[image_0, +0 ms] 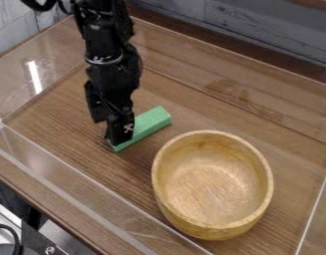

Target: Put the green block in the brown bowl

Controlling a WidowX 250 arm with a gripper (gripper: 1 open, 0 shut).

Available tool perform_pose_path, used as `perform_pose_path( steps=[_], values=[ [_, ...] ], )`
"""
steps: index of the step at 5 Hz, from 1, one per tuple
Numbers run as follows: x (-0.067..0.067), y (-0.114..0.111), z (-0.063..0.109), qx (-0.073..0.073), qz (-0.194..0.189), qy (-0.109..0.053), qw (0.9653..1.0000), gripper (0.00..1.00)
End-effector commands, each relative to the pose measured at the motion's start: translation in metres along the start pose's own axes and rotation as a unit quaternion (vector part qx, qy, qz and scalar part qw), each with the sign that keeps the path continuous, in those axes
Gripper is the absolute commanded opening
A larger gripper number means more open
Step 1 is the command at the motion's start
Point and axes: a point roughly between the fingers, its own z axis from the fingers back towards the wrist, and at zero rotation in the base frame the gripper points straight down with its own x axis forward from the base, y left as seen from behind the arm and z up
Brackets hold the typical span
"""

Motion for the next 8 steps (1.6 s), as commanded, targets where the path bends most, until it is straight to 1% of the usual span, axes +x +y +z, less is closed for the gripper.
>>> perform_pose_path(
  steps=[1,4,5,8],
  values=[
    [0.012,0.006,0.006,0.014,-0.004,-0.018,0.9997,1.0],
    [0.019,0.007,-0.004,0.006,0.004,-0.018,0.9998,1.0],
    [0.019,0.006,-0.004,-0.002,0.008,-0.015,0.9999,0.0],
    [0.012,-0.002,0.009,-0.038,0.035,0.003,0.9986,0.0]
  ],
)
